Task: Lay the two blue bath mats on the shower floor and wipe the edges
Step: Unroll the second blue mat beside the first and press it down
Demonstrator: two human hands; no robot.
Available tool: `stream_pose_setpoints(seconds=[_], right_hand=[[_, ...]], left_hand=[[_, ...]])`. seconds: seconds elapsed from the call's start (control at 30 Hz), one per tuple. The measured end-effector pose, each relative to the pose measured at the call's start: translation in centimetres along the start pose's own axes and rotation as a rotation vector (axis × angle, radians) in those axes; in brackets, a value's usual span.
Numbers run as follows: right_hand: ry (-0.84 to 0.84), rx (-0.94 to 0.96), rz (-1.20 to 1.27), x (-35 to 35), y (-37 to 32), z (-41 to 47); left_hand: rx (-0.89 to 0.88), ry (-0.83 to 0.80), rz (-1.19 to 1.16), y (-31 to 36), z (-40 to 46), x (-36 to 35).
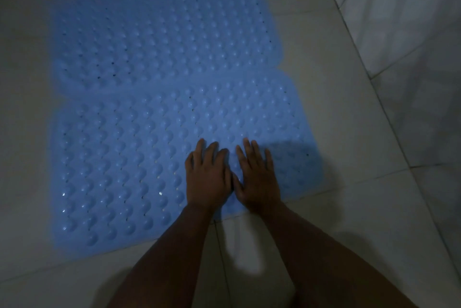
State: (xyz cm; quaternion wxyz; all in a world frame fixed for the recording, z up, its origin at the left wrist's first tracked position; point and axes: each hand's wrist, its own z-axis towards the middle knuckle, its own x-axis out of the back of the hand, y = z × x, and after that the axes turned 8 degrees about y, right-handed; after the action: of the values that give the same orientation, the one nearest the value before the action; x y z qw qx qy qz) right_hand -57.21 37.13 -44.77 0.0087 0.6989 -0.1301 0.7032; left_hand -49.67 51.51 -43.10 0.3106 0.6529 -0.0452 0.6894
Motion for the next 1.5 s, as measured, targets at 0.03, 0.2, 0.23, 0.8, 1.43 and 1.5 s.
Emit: stream_pose_setpoints(seconds=[0.03,0.2,0.23,0.8,1.43,1.5], right_hand=[[0.031,-0.001,0.015,-0.3,0.1,0.0],[0.033,-0.007,0.040,-0.5,0.2,0.5],[0.014,-0.017,0.061,-0.4,0.2,0.6],[0.220,-0.210,0.390,10.1,10.4,9.7],[0.026,-0.197,0.259,9.5,13.1,8.7],[0.017,-0.241,0.226,9.2,12.6,7.2]], left_hand=[[0.008,0.024,0.012,-0.2,0.0,-0.5],[0.023,0.087,0.041,-0.7,0.7,-1.3],[0.046,0.078,0.037,-0.8,0.9,-1.3],[-0.267,-0.206,0.009,10.7,2.4,-5.8],[-0.218,-0.326,-0.066,10.4,4.3,-4.3],[-0.164,-0.146,-0.095,10.0,5.4,-2.8]])
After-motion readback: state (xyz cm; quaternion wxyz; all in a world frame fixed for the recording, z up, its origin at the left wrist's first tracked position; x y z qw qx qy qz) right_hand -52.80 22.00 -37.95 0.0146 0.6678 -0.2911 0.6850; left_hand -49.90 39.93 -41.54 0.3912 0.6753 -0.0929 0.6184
